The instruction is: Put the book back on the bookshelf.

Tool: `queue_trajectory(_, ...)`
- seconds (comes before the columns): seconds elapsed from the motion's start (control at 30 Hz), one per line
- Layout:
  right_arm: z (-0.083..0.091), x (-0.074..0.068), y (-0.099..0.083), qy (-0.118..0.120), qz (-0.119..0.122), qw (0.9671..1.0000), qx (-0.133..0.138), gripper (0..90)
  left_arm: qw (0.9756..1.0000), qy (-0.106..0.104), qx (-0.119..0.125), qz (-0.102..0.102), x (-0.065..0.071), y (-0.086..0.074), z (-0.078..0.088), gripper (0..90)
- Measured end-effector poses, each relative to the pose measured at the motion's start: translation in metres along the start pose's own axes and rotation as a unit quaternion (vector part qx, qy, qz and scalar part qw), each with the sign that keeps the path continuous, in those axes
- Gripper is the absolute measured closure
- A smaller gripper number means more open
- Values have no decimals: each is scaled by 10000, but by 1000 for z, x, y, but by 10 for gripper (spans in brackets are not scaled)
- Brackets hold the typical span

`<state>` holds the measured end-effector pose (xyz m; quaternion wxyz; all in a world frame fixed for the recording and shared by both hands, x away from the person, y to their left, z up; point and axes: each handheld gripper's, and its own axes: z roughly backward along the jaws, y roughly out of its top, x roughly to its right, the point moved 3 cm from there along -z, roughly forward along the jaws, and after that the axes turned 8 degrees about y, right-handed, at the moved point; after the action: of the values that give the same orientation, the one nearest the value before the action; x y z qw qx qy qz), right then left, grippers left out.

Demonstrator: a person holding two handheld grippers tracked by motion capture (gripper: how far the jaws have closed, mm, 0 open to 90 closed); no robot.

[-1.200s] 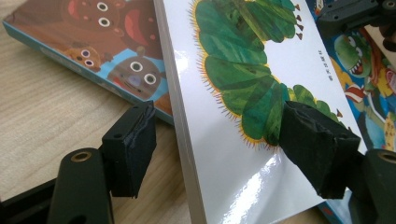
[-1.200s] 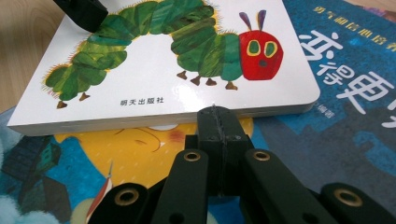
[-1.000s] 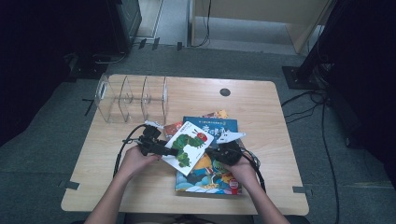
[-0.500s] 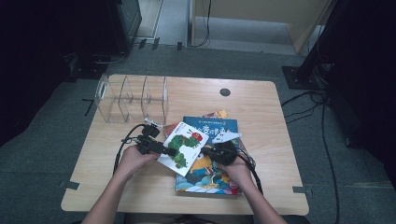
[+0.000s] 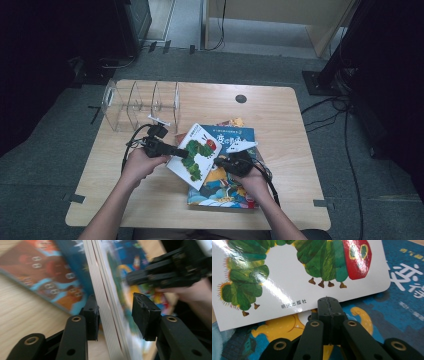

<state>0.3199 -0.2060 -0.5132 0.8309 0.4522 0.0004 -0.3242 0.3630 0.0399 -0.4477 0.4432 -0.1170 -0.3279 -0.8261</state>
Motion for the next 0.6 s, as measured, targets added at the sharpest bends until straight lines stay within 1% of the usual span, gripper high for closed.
queue_trajectory(0.03,0,0,0,0,0,10000,0,898,10000,0,0,0,0,0,0,591)
queue_trajectory(0.07,-1,-2,1,6,96,10000,-10,884,9992,303,-127,-211,8,5,-1,596)
queue_trajectory(0.1,-2,-3,1,1,117,9999,-5,872,9983,449,-208,-313,11,7,-2,596)
queue_trajectory(0.13,-2,-3,1,1,117,9999,-5,872,9983,449,-208,-313,11,7,-2,597)
queue_trajectory(0.2,-2,-2,1,52,93,9999,-3,860,9972,548,-297,-412,21,15,-5,617)
queue_trajectory(0.23,-2,-2,1,52,93,9999,-3,860,9972,548,-297,-412,21,15,-5,625)
queue_trajectory(0.33,-2,-3,1,39,123,9999,-2,851,9954,646,-444,-559,27,23,-10,648)
queue_trajectory(0.37,-3,-3,1,22,146,9999,3,839,9947,681,-511,-572,29,25,-12,658)
queue_trajectory(0.4,-3,-4,1,10,174,9998,-1,827,9943,682,-580,-580,30,28,-14,664)
queue_trajectory(0.43,-3,-5,1,14,235,9997,2,785,9942,655,-626,-584,32,31,-14,690)
queue_trajectory(0.5,-3,-5,1,4,261,9997,-4,775,9942,627,-665,-575,32,33,-13,716)
queue_trajectory(0.53,-4,-7,2,7,354,9994,-15,724,9933,652,-762,-582,34,37,-12,720)
queue_trajectory(0.57,-5,-8,2,-14,442,9990,-34,707,9928,670,-791,-595,34,38,-12,727)
queue_trajectory(0.6,-5,-9,2,-38,521,9986,-46,689,9918,695,-849,-653,35,40,-11,732)
